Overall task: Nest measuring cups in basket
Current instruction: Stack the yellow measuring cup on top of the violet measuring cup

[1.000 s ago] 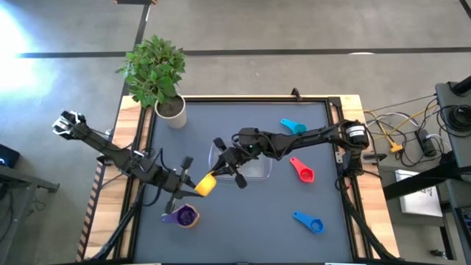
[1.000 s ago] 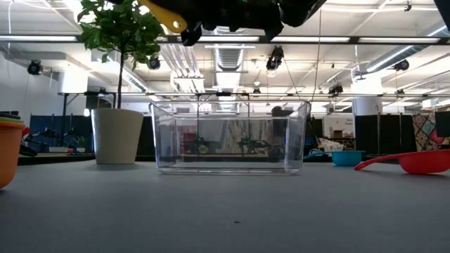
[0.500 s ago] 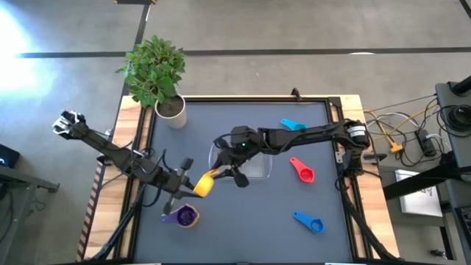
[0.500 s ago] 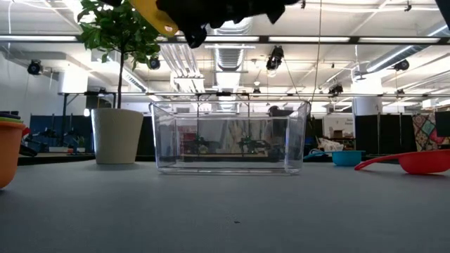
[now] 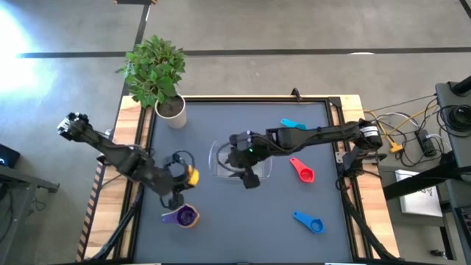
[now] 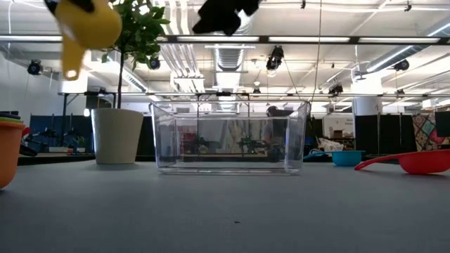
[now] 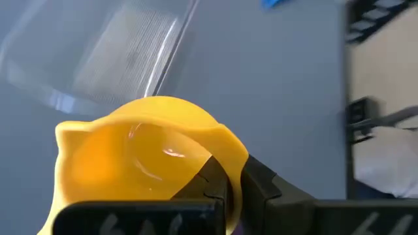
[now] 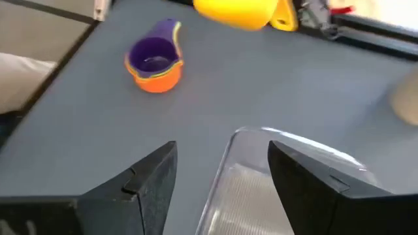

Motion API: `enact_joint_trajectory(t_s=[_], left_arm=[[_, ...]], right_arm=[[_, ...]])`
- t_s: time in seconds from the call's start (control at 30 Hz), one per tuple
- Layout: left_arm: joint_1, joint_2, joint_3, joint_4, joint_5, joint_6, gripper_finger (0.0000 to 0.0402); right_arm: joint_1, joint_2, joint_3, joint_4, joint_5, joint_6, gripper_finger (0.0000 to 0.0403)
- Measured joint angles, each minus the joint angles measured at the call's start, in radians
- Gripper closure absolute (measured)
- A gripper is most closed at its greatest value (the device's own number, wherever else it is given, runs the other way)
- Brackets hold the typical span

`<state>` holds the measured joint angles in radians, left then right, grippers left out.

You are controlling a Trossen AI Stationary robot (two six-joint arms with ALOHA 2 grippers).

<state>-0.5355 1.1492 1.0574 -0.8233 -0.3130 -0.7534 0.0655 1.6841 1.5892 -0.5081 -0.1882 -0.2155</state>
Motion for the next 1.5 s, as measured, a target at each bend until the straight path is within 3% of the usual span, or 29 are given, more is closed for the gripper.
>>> enact_joint_trajectory(t_s=[0.2, 0.5, 0.97, 1.2, 1.5], left_arm=[[-0.037, 0.197, 0.12, -0.164, 0.123, -0.255, 0.04], [-0.11, 0.457, 0.227, -0.24, 0.301, -0.471, 0.0401], [-0.162, 0.588, 0.328, -0.248, 0.3, -0.693, 0.0401], [-0.159, 0.653, 0.375, -0.248, 0.307, -0.731, 0.0401], [-0.153, 0.712, 0.395, -0.31, 0.331, -0.759, 0.0401]], right_arm=[[0.052, -0.037, -0.03, -0.01, 0.155, -0.012, 0.0183], [0.058, -0.125, -0.18, 0.056, 0.189, 0.0, 0.0184], [0.057, -0.395, -0.577, 0.449, 0.219, 0.083, 0.0184], [0.057, -0.472, -0.654, 0.488, 0.244, 0.107, 0.0184], [0.057, -0.472, -0.665, 0.49, 0.242, 0.112, 0.0184]])
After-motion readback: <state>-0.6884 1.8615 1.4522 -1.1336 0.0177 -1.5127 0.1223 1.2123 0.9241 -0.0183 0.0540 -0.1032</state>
